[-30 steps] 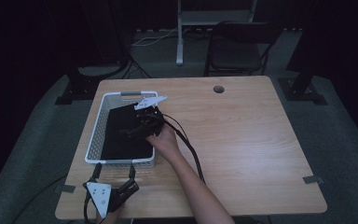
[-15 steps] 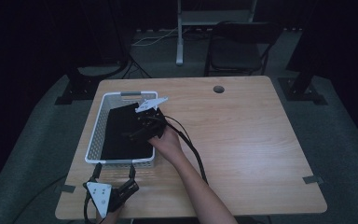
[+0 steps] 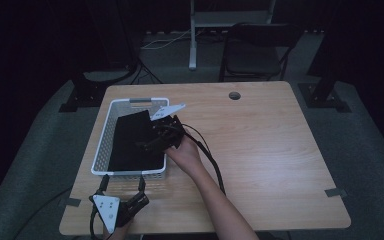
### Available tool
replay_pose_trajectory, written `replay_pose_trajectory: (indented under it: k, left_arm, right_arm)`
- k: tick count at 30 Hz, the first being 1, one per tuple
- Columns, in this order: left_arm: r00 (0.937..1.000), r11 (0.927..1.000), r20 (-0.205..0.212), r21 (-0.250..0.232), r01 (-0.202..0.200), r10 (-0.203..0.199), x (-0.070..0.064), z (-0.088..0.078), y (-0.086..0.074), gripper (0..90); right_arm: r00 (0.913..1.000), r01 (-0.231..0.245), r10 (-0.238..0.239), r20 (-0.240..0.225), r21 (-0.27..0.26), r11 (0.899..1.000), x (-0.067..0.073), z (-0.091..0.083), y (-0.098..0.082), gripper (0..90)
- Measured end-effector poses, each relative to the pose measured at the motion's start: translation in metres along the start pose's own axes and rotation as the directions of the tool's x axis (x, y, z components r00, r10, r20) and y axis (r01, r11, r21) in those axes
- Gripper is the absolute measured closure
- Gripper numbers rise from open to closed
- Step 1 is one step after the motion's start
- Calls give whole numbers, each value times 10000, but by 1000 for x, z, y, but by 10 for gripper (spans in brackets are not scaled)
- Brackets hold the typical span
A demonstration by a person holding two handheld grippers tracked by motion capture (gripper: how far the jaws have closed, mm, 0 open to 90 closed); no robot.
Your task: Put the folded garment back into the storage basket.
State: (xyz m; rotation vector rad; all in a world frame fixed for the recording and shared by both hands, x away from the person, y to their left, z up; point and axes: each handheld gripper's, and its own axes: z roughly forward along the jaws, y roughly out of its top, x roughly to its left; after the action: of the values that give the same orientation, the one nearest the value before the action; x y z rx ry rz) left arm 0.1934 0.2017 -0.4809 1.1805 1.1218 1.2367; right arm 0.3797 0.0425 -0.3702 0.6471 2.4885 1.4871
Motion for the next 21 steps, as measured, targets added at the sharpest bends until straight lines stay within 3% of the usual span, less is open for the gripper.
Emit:
replay_pose_trajectory:
  k: [21]
  left_arm:
    - [10000, 10000, -11, 9, -5, 5, 0, 0, 0, 13]
  right_arm:
    - [9986, -209, 216, 487, -152, 9997, -5, -29, -18, 10]
